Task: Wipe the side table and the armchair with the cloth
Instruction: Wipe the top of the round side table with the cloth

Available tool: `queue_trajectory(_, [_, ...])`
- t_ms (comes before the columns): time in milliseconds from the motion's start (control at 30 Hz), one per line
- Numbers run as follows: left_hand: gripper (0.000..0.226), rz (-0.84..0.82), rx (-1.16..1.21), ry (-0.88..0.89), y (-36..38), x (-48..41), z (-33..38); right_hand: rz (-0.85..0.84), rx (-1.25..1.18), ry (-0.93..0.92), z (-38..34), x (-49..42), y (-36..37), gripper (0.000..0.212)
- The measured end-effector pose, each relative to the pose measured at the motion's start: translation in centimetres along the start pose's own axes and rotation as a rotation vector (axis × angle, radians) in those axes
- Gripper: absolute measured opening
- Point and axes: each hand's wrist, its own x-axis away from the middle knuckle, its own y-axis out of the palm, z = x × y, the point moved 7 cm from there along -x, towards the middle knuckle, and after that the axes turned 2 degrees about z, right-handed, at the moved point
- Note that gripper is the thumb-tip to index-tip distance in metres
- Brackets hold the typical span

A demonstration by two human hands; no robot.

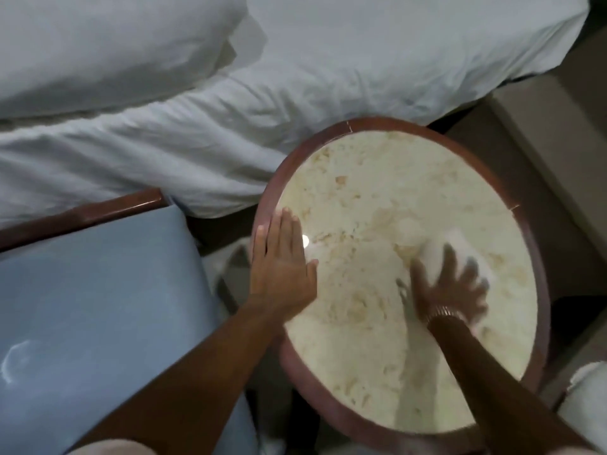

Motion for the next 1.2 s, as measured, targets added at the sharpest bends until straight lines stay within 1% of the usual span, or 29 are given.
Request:
queue_trajectory(33, [0.082, -0.012, -0.020, 0.007, 0.6, -0.5, 0.6, -0.018, -0.014, -0.066, -3.9, -2.5, 0.5, 0.077])
queue_trajectory(67, [0.081, -0.006, -0.032, 0.006, 0.9, -0.9, 0.9, -0.042, -0.008, -0.197, -8.2, -4.0, 1.2, 0.077])
queue_trajectory(133, [0.079, 0.026, -0.051, 0.008, 1.2, -1.6, 1.0, -0.045, 0.031, -0.535, -16.1, -4.5, 2.8, 0.077])
queue_trajectory(200, [0.077, 0.072, -0.073, 0.024, 1.2, -2.4, 1.1, -0.048, 0.056, -0.821, -21.2, -4.6, 3.5, 0.077])
queue_trajectory(233, [0.077, 0.092, -0.081, 0.017, 1.2, -3.0, 1.0, -0.036, 0.058, -0.906, -22.6, -5.6, 3.3, 0.077])
queue_trajectory(267, [0.078, 0.104, -0.089, 0.005, 1.1, -3.5, 0.9, -0.030, 0.063, -0.931, -23.1, -7.7, 2.9, 0.077])
queue_trajectory(300, [0.079, 0.103, -0.101, -0.015, 1.0, -3.9, 0.9, -0.027, 0.057, -0.893, -22.9, -10.7, 2.6, 0.077])
queue_trajectory(333, [0.080, 0.087, -0.120, -0.039, 1.0, -4.3, 0.9, -0.038, 0.027, -0.795, -21.7, -14.1, 2.3, 0.077])
queue_trajectory(400, [0.082, 0.050, -0.143, -0.055, 0.8, -4.4, 1.0, -0.003, -0.018, -0.525, -14.8, -19.2, 0.9, 0.080])
queue_trajectory(467, [0.082, 0.050, -0.154, -0.050, 0.2, -4.3, 1.2, 0.085, -0.032, -0.372, -6.7, -19.9, -0.8, 0.082])
queue_trajectory(500, [0.082, 0.056, -0.170, -0.040, -0.1, -4.4, 1.3, 0.108, -0.033, -0.278, -3.8, -19.4, -1.4, 0.081])
queue_trajectory(567, [0.082, 0.039, -0.194, -0.043, -0.1, -4.6, 1.4, 0.071, -0.033, -0.057, -1.8, -19.2, -1.3, 0.081])
queue_trajectory(600, [0.082, 0.029, -0.201, -0.043, 0.0, -4.5, 1.5, 0.031, -0.045, 0.028, -3.1, -19.0, -1.0, 0.082])
queue_trajectory(633, [0.082, 0.022, -0.207, -0.045, 0.2, -4.4, 1.3, 0.008, -0.066, 0.035, -5.6, -18.7, -0.5, 0.082])
queue_trajectory(667, [0.082, 0.022, -0.211, -0.042, 0.3, -4.4, 1.1, -0.029, -0.072, -0.077, -9.0, -18.0, 0.3, 0.080])
queue_trajectory(733, [0.081, 0.041, -0.223, -0.042, 0.3, -4.4, 1.1, -0.004, -0.022, -0.507, -15.0, -14.3, 1.5, 0.078])
queue_trajectory(767, [0.080, 0.052, -0.227, -0.043, 0.1, -4.4, 1.3, 0.010, 0.020, -0.713, -16.0, -10.8, 2.1, 0.078])
queue_trajectory(800, [0.080, 0.051, -0.222, -0.041, 0.0, -4.4, 1.4, 0.001, 0.057, -0.875, -14.9, -6.7, 2.5, 0.079])
queue_trajectory(833, [0.079, 0.037, -0.205, -0.045, 0.0, -4.4, 1.6, -0.032, 0.084, -0.987, -12.0, -2.9, 2.6, 0.080])
queue_trajectory(900, [0.075, 0.026, -0.171, -0.062, 0.0, -4.3, 1.2, -0.152, 0.140, -1.102, -3.7, 2.9, 2.4, 0.082])
queue_trajectory(967, [0.072, 0.045, -0.177, -0.066, -0.2, -4.1, 1.1, -0.195, 0.217, -1.198, 3.2, 3.4, 1.1, 0.080])
queue_trajectory(1000, [0.071, 0.061, -0.181, -0.072, -0.2, -4.1, 1.1, -0.221, 0.255, -1.179, 5.0, 1.2, 0.8, 0.080])
queue_trajectory(1033, [0.070, 0.083, -0.163, -0.080, -0.4, -4.1, 1.2, -0.233, 0.276, -1.092, 5.6, -1.7, 0.6, 0.080])
queue_trajectory(1067, [0.070, 0.099, -0.129, -0.097, -0.5, -4.0, 1.2, -0.218, 0.271, -0.937, 5.1, -4.7, 0.0, 0.080])
queue_trajectory(1133, [0.070, 0.100, -0.076, -0.174, -0.5, -3.7, 1.0, -0.138, 0.203, -0.597, 1.1, -9.1, -1.1, 0.078])
queue_trajectory(1167, [0.070, 0.093, -0.068, -0.212, -0.6, -3.2, 1.0, -0.103, 0.143, -0.488, -2.1, -9.7, -1.2, 0.077])
queue_trajectory(1200, [0.069, 0.085, -0.063, -0.231, -0.4, -2.3, 1.1, -0.092, 0.105, -0.466, -5.8, -9.0, -0.8, 0.076])
